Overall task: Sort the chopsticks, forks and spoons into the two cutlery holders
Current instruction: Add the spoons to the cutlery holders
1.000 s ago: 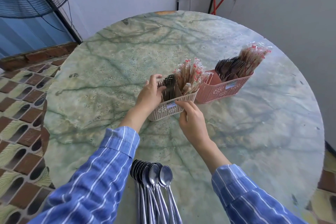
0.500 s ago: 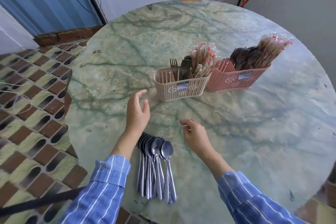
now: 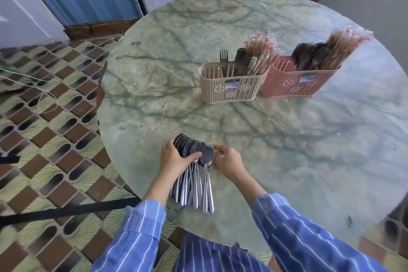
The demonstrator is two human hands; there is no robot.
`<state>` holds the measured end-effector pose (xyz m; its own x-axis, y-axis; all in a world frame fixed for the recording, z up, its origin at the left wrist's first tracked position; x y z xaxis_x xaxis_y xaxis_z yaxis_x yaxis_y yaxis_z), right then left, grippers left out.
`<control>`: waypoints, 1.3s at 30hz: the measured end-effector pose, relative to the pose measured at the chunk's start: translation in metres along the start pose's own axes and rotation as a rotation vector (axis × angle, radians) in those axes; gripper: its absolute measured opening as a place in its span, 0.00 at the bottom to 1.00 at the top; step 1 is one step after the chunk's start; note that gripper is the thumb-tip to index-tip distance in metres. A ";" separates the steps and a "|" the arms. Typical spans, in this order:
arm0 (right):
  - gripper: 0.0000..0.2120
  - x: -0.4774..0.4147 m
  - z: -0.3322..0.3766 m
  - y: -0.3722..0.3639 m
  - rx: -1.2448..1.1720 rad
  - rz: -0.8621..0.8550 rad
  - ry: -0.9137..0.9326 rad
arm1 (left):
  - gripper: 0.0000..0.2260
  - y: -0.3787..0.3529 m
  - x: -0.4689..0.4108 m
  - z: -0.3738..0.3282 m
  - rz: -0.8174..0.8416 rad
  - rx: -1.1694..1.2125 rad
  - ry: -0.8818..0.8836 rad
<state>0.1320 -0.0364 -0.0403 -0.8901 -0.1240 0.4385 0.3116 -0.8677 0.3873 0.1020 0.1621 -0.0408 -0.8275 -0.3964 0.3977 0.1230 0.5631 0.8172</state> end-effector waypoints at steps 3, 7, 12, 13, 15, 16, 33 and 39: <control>0.16 -0.001 -0.004 -0.001 -0.130 0.002 -0.054 | 0.51 -0.004 0.001 -0.002 0.038 -0.019 0.016; 0.10 -0.005 -0.008 -0.006 -0.301 0.007 -0.129 | 0.53 -0.008 0.004 -0.009 0.081 -0.035 -0.005; 0.10 -0.009 -0.005 -0.013 -0.402 0.053 -0.160 | 0.52 -0.011 0.005 -0.013 0.100 -0.077 -0.010; 0.09 -0.010 -0.007 -0.014 -0.414 0.060 -0.170 | 0.51 -0.012 0.004 -0.013 0.110 -0.079 -0.007; 0.08 -0.013 -0.009 -0.016 -0.431 0.069 -0.185 | 0.48 -0.014 0.005 -0.015 0.130 -0.091 -0.009; 0.08 -0.015 -0.010 -0.016 -0.444 0.067 -0.189 | 0.46 -0.014 0.005 -0.017 0.132 -0.099 -0.018; 0.08 -0.017 -0.019 -0.019 -0.501 0.156 -0.162 | 0.35 -0.024 0.009 -0.038 0.147 -0.092 -0.017; 0.15 0.000 -0.014 -0.026 -0.755 0.275 -0.167 | 0.31 -0.023 0.002 -0.039 0.100 0.037 -0.044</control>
<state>0.1195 -0.0199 -0.0616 -0.7348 -0.3582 0.5761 0.1512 -0.9144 -0.3756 0.1188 0.1203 -0.0430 -0.8355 -0.3048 0.4573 0.1868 0.6252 0.7578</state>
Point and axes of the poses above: each hand's wrist, its own x-axis away from the middle knuckle, its own y-axis out of the back of the hand, z = x × y, the point moved 10 cm from there along -x, towards the middle knuckle, and after that the axes turned 11 degrees about -x, right-handed, at the moved point
